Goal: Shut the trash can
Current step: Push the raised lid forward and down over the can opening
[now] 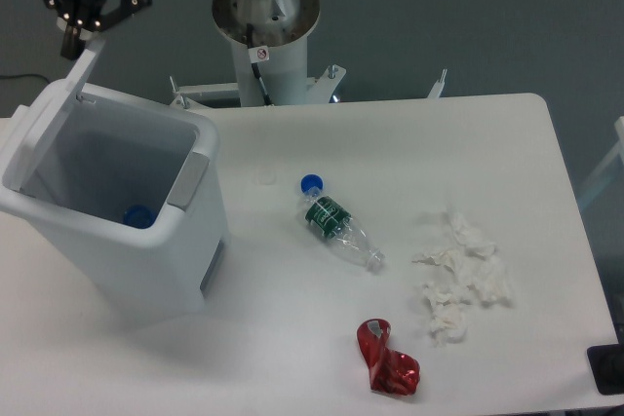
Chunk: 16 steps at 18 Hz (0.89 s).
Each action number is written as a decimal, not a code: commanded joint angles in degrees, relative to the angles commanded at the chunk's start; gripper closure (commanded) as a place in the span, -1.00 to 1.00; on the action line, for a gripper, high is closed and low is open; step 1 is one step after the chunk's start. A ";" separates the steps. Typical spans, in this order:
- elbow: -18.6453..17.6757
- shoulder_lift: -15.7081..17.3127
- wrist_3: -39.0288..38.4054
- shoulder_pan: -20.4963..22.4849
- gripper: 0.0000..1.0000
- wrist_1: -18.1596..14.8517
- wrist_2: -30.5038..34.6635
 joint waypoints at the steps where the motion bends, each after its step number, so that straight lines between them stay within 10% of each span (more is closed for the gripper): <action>1: 0.00 -0.35 0.00 0.09 1.00 0.00 0.00; 16: 0.09 -7.56 0.17 2.99 1.00 3.16 -0.09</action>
